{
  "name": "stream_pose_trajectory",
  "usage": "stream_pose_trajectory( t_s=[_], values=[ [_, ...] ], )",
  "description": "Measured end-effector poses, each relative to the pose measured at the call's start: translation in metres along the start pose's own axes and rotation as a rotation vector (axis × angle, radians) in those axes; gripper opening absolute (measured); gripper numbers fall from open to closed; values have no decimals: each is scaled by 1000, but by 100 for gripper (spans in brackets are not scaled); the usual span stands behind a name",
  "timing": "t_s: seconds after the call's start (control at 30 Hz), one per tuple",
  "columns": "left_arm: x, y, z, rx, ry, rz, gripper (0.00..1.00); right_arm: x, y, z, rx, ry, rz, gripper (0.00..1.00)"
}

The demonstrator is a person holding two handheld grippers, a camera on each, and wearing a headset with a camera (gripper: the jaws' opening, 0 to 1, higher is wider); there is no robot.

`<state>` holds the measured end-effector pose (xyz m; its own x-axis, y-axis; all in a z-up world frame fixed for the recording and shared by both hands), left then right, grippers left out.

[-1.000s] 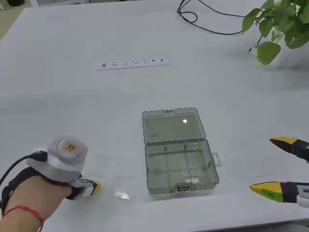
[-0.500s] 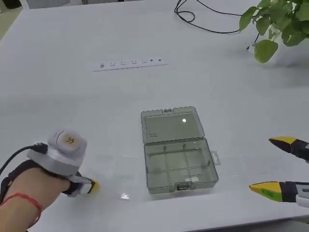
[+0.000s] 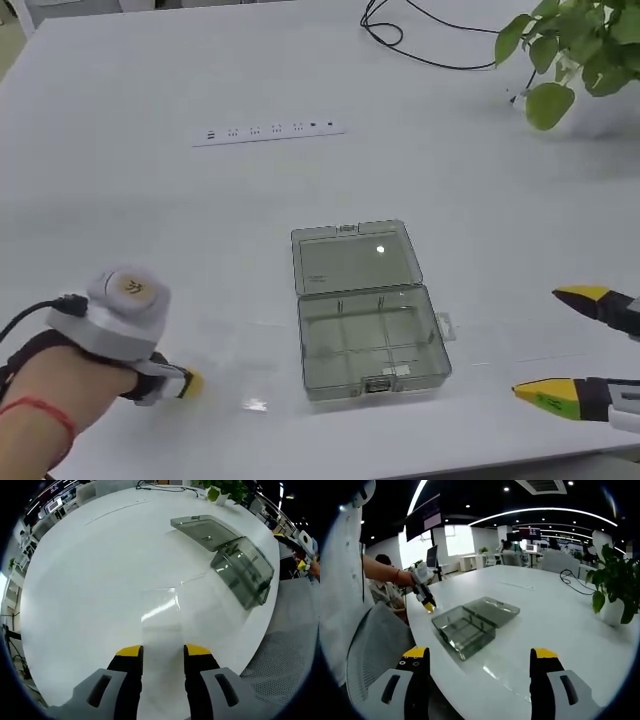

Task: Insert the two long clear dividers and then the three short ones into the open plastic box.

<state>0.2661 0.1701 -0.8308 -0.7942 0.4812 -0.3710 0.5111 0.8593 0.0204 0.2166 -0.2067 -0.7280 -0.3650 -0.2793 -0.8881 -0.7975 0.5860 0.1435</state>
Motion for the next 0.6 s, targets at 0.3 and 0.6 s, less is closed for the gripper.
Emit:
stream_pose_trajectory(
  t_s=[0.3, 0.6],
  values=[
    [0, -3, -3, 19, -25, -49, 30, -3, 1, 1, 0, 4, 4, 82],
    [-2, -8, -14, 47, -73, -116, 30, -10, 1, 2, 0, 2, -1, 81]
  ],
)
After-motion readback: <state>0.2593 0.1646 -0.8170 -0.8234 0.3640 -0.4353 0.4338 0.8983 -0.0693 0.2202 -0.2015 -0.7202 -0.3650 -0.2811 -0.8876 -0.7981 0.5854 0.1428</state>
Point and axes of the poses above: the centre of the closed fingertips' face, and the gripper's own axes: z roughly forward along the fingers, y roughly to its left, x roughly out of its underside, the point moved 2 cm from there along -z, roughly backward along the fingers, and after that the axes turned 6 degrees about -x, right-handed, at the moved point
